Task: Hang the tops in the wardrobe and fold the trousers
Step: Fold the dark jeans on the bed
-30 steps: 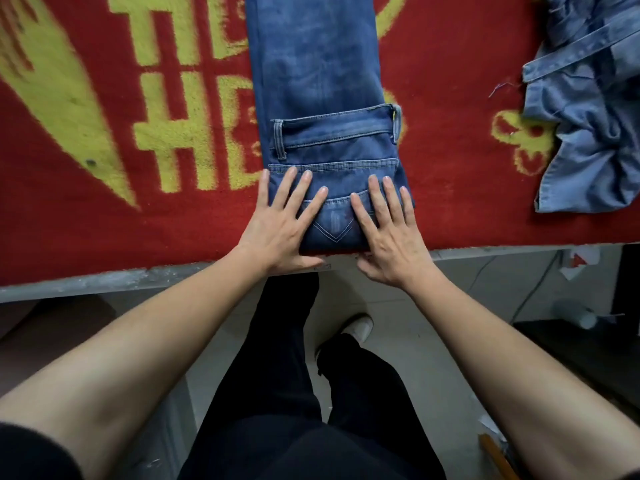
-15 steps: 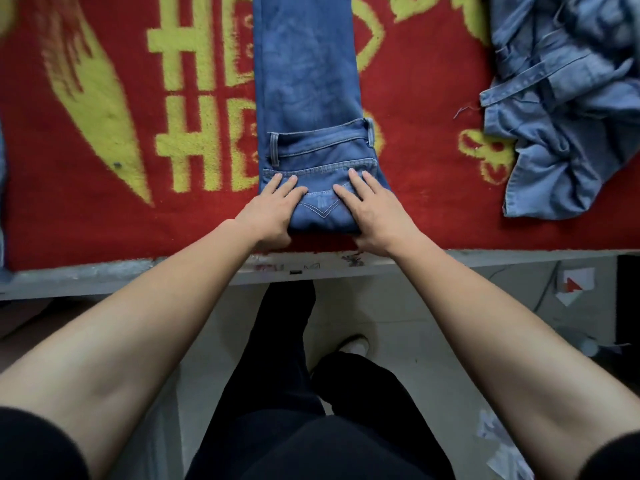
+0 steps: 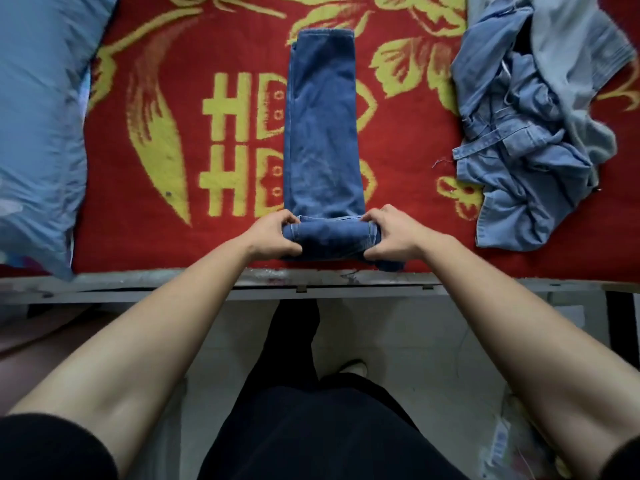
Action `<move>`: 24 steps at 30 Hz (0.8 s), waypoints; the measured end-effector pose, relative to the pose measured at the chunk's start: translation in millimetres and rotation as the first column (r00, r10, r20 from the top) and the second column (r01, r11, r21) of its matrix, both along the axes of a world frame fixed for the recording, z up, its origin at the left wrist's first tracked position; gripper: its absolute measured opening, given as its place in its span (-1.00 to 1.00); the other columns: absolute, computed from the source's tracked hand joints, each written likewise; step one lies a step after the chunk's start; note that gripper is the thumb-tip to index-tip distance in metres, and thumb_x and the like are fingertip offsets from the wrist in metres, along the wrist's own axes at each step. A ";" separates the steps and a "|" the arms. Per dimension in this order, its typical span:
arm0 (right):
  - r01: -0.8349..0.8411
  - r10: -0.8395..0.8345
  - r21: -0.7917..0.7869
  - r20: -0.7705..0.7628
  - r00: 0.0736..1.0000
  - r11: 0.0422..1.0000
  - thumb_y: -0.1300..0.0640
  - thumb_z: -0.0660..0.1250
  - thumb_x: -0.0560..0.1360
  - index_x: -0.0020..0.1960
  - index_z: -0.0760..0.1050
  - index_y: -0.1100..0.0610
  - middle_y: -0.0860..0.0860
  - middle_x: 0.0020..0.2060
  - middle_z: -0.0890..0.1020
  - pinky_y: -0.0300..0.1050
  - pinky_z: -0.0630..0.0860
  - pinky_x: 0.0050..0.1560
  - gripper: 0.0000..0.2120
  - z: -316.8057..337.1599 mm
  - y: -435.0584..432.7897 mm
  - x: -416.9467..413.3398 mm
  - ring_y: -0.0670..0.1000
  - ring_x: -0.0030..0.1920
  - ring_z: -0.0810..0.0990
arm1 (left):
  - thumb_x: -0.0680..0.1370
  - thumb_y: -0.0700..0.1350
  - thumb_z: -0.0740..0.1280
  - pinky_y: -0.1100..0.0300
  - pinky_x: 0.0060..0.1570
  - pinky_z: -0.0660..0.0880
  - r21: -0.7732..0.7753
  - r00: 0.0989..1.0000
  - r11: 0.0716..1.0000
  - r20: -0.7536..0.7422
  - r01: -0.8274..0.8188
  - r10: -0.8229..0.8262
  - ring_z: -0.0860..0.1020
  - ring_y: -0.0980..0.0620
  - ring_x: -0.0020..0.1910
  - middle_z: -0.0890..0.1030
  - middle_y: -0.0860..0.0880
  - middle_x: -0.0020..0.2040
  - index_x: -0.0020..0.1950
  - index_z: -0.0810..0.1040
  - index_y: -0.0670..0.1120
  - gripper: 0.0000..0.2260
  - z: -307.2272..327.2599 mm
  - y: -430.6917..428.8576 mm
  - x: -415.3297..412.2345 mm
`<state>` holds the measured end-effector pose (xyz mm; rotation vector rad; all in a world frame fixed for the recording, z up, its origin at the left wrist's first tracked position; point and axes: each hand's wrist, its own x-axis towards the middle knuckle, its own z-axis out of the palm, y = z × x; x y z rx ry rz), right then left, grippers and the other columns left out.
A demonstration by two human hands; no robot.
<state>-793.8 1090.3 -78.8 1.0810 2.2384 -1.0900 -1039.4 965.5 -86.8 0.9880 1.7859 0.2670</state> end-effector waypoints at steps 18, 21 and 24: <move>0.428 -0.432 0.129 0.007 0.902 0.895 -0.25 0.16 0.59 0.62 -0.06 -0.06 0.14 0.57 0.11 0.09 0.15 0.50 -0.28 -146.7 167.9 -103.3 0.15 0.56 0.14 | 0.58 0.10 0.31 -0.02 0.24 0.48 -0.069 0.793 0.799 0.104 -0.597 0.601 0.55 -0.04 0.18 0.57 -0.11 0.22 0.31 0.41 -0.20 -0.55 -158.3 190.6 -95.5; 0.425 -0.443 0.230 0.034 0.896 0.876 -0.25 0.07 0.61 0.61 -0.15 -0.11 0.17 0.56 0.10 0.22 0.15 0.45 -0.32 -180.6 158.1 -112.9 0.23 0.53 0.11 | 0.60 0.09 0.27 0.03 0.24 0.44 -0.032 0.819 0.820 0.052 -0.571 0.572 0.52 -0.07 0.20 0.54 -0.11 0.21 0.26 0.36 -0.18 -0.60 -181.9 198.3 -95.2; 0.390 -0.440 0.373 0.057 0.896 0.842 -0.29 0.02 0.60 0.61 -0.13 -0.09 0.20 0.51 0.17 0.28 0.19 0.39 -0.32 -200.3 153.8 -120.2 0.27 0.45 0.17 | 0.60 0.11 0.25 0.04 0.18 0.43 0.016 0.832 0.834 -0.047 -0.552 0.552 0.51 -0.10 0.15 0.54 -0.12 0.17 0.21 0.36 -0.15 -0.64 -198.4 199.9 -94.0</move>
